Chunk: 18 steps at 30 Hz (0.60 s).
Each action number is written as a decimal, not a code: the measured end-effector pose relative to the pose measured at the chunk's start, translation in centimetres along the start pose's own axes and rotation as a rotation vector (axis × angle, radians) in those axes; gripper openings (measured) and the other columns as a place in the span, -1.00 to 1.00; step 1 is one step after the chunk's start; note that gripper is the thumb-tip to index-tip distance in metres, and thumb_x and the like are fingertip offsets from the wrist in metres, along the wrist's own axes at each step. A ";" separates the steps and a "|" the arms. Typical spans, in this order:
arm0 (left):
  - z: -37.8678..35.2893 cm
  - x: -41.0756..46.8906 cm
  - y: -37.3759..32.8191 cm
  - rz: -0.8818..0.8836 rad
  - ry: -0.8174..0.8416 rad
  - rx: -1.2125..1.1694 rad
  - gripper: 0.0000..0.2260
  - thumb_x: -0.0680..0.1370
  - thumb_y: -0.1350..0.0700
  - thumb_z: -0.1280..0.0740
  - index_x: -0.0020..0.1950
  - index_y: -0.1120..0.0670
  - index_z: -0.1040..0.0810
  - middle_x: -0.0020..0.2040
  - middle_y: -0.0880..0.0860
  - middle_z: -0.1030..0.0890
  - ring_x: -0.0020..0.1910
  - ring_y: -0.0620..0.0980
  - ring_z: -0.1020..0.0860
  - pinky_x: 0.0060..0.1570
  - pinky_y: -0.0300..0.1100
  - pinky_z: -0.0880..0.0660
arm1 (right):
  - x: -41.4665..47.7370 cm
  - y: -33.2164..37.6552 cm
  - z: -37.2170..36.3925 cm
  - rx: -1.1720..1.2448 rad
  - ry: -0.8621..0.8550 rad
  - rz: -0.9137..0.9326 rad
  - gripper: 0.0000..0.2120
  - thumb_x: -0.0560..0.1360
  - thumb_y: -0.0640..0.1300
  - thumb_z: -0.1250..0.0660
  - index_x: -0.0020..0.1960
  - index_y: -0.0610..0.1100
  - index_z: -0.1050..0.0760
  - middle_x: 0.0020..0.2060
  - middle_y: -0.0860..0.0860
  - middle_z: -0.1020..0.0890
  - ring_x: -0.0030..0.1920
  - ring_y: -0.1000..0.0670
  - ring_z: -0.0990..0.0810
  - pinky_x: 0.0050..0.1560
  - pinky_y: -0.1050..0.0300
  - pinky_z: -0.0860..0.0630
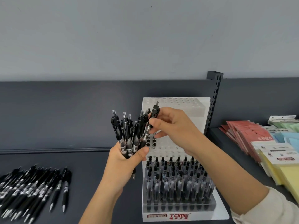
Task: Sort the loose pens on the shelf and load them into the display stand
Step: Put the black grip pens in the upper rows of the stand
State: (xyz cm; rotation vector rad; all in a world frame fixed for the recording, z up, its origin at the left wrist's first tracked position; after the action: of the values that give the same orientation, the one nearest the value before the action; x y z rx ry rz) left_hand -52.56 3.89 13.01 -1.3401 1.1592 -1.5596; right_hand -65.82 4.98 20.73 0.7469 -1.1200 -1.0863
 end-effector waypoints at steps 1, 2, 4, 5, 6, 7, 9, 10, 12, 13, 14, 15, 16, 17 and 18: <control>-0.1 -0.1 -0.1 0.004 0.000 -0.003 -0.76 0.37 0.06 -0.45 -0.04 0.14 -0.57 -0.34 -0.02 -0.64 -0.33 -0.16 -0.59 -0.29 -0.42 -0.45 | -0.1 0.1 0.1 0.008 -0.011 0.007 -0.92 0.53 -0.21 -0.30 -0.10 -0.06 -0.53 -0.24 0.06 -0.65 -0.27 0.11 -0.65 -0.19 0.23 -0.60; -0.1 -0.1 -0.1 0.015 -0.009 -0.014 -0.71 0.34 0.01 -0.44 -0.02 0.12 -0.57 -0.29 -0.02 -0.67 -0.29 -0.15 -0.62 -0.25 -0.38 -0.47 | -0.1 0.2 0.4 0.014 -0.031 0.013 -0.91 0.53 -0.22 -0.30 -0.10 -0.06 -0.54 -0.24 0.04 -0.66 -0.27 0.11 -0.65 -0.20 0.24 -0.60; 0.4 -0.1 0.3 0.050 -0.049 -0.054 -0.64 0.29 -0.04 -0.41 0.03 0.07 -0.56 -0.18 -0.03 -0.70 -0.20 -0.11 -0.66 -0.15 -0.25 -0.47 | -0.1 0.4 1.8 0.046 -0.109 0.013 -0.88 0.52 -0.25 -0.29 -0.10 -0.06 -0.54 -0.25 0.06 -0.66 -0.28 0.13 -0.65 -0.21 0.26 -0.60; 0.8 0.0 0.6 0.067 -0.077 -0.076 -0.64 0.30 -0.04 -0.41 0.04 0.06 -0.54 -0.16 -0.03 -0.71 -0.18 -0.10 -0.66 -0.14 -0.20 -0.46 | -0.1 0.5 2.8 0.075 -0.167 0.009 -0.87 0.52 -0.27 -0.29 -0.10 -0.06 -0.54 -0.27 0.07 -0.65 -0.28 0.14 -0.64 -0.21 0.26 -0.61; 1.2 0.0 0.9 0.081 -0.106 -0.094 -0.68 0.34 -0.01 -0.41 0.05 0.05 -0.54 -0.14 -0.02 -0.71 -0.19 -0.11 -0.66 -0.14 -0.18 -0.45 | 0.0 0.7 4.0 0.096 -0.229 0.012 -0.86 0.52 -0.27 -0.29 -0.10 -0.06 -0.54 -0.28 0.08 -0.65 -0.28 0.14 -0.64 -0.21 0.25 -0.61; 1.6 0.0 1.1 0.090 -0.134 -0.109 -0.74 0.38 0.03 -0.41 0.04 0.03 -0.53 -0.13 -0.02 -0.71 -0.20 -0.12 -0.66 -0.16 -0.17 -0.44 | 0.1 1.0 5.2 0.087 -0.291 0.026 -0.86 0.52 -0.27 -0.29 -0.10 -0.06 -0.54 -0.28 0.07 -0.65 -0.27 0.14 -0.64 -0.20 0.24 -0.62; 2.4 0.0 1.6 0.102 -0.179 -0.131 -0.81 0.43 0.11 -0.42 0.03 0.02 -0.54 -0.14 -0.03 -0.70 -0.24 -0.14 -0.65 -0.19 -0.17 -0.45 | 0.1 1.6 7.1 -0.043 -0.398 0.070 -0.88 0.53 -0.25 -0.29 -0.09 -0.05 -0.54 -0.24 0.05 -0.64 -0.24 0.11 -0.64 -0.17 0.21 -0.63; 2.6 0.0 1.9 0.110 -0.196 -0.141 -0.82 0.45 0.13 -0.42 0.02 0.02 -0.54 -0.17 -0.05 -0.70 -0.25 -0.15 -0.64 -0.19 -0.18 -0.46 | 0.1 1.6 7.6 -0.133 -0.429 0.084 -0.90 0.53 -0.23 -0.29 -0.07 -0.06 -0.54 -0.23 0.06 -0.63 -0.22 0.09 -0.64 -0.14 0.19 -0.63; 2.9 0.0 2.4 0.129 -0.214 -0.150 -0.83 0.45 0.14 -0.43 0.01 0.03 -0.56 -0.23 -0.07 -0.67 -0.25 -0.14 -0.61 -0.21 -0.19 -0.46 | 0.4 0.9 7.6 -0.267 -0.433 0.070 -0.94 0.54 -0.19 -0.29 -0.04 -0.07 -0.53 -0.22 0.09 -0.61 -0.17 0.06 -0.64 -0.07 0.10 -0.62; 2.9 -0.1 2.5 0.137 -0.216 -0.146 -0.84 0.45 0.13 -0.44 0.01 0.03 -0.57 -0.24 -0.07 -0.65 -0.25 -0.10 -0.59 -0.22 -0.20 -0.45 | 0.6 0.3 7.3 -0.308 -0.420 0.052 -0.95 0.54 -0.18 -0.29 -0.04 -0.08 -0.52 -0.22 0.09 -0.61 -0.15 0.04 -0.64 -0.02 0.03 -0.61; 2.9 -0.1 2.7 0.141 -0.216 -0.139 -0.84 0.45 0.11 -0.44 0.00 0.03 -0.58 -0.25 -0.06 -0.62 -0.26 -0.07 -0.55 -0.23 -0.21 -0.44 | 0.8 -0.2 7.0 -0.340 -0.409 0.039 -0.95 0.54 -0.17 -0.29 -0.04 -0.09 -0.52 -0.22 0.08 -0.61 -0.14 0.02 -0.63 0.01 -0.03 -0.59; 2.9 -0.1 2.8 0.143 -0.215 -0.132 -0.84 0.44 0.10 -0.44 0.00 0.02 -0.58 -0.27 -0.06 -0.60 -0.28 -0.06 -0.51 -0.25 -0.21 -0.42 | 1.0 -0.6 6.7 -0.369 -0.400 0.033 -0.95 0.54 -0.17 -0.29 -0.05 -0.11 -0.53 -0.22 0.05 -0.61 -0.13 -0.01 -0.63 0.03 -0.07 -0.57; 3.0 -0.1 2.9 0.143 -0.216 -0.129 -0.84 0.44 0.10 -0.44 0.00 0.02 -0.58 -0.29 -0.08 -0.58 -0.30 -0.06 -0.48 -0.27 -0.22 -0.41 | 1.3 -0.9 6.4 -0.401 -0.389 0.030 -0.93 0.54 -0.17 -0.29 -0.06 -0.15 -0.53 -0.22 0.02 -0.62 -0.13 -0.04 -0.62 0.03 -0.09 -0.56; 3.0 0.0 3.0 0.142 -0.215 -0.128 -0.83 0.44 0.09 -0.45 0.01 0.02 -0.58 -0.30 -0.09 -0.57 -0.30 -0.05 -0.47 -0.29 -0.23 -0.40 | 1.5 -1.3 6.1 -0.440 -0.370 0.021 -0.90 0.54 -0.15 -0.29 -0.06 -0.17 -0.54 -0.21 -0.01 -0.63 -0.14 -0.04 -0.61 0.02 -0.07 -0.55; 3.1 0.0 3.0 0.140 -0.213 -0.128 -0.83 0.44 0.09 -0.44 0.01 0.03 -0.58 -0.31 -0.10 -0.56 -0.30 -0.05 -0.47 -0.31 -0.24 -0.40 | 1.7 -1.6 5.7 -0.494 -0.341 0.009 -0.88 0.54 -0.13 -0.30 -0.07 -0.19 -0.54 -0.20 -0.03 -0.64 -0.17 -0.02 -0.60 -0.03 -0.02 -0.54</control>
State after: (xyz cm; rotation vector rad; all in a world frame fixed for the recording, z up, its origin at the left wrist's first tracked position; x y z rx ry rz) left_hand -49.53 2.53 10.23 -1.4368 1.2067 -1.2292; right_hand -71.59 3.11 21.49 0.1695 -1.0696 -1.4466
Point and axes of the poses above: each hand's wrist, its own x-axis towards the middle knuckle, its own z-axis out of the back of the hand, y = z × x, the point moved 10 cm from there along x, towards the middle knuckle
